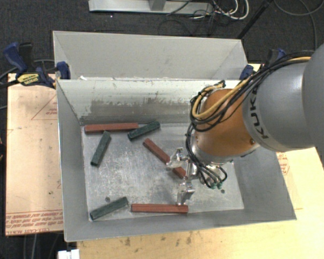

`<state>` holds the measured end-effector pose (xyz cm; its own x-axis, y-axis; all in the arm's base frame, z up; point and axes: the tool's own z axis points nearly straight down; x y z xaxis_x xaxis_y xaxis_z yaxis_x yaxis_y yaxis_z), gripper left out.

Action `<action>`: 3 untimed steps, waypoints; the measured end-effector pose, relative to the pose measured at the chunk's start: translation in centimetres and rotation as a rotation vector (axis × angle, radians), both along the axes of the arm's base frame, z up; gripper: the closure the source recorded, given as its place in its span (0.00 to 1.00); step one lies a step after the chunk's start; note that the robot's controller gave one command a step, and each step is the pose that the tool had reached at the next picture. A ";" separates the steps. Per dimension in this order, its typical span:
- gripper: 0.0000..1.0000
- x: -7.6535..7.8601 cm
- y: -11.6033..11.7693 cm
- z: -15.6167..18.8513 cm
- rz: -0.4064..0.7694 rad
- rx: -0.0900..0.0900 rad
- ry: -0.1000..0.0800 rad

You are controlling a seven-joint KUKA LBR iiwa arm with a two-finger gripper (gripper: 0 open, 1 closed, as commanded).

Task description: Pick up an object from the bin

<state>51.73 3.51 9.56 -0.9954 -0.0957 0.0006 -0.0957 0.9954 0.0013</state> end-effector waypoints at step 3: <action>0.00 -1.4 4.6 0.6 0.328 0.003 -0.004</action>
Offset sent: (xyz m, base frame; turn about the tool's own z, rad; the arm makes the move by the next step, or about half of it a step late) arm -0.0200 0.0633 0.0284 -0.3544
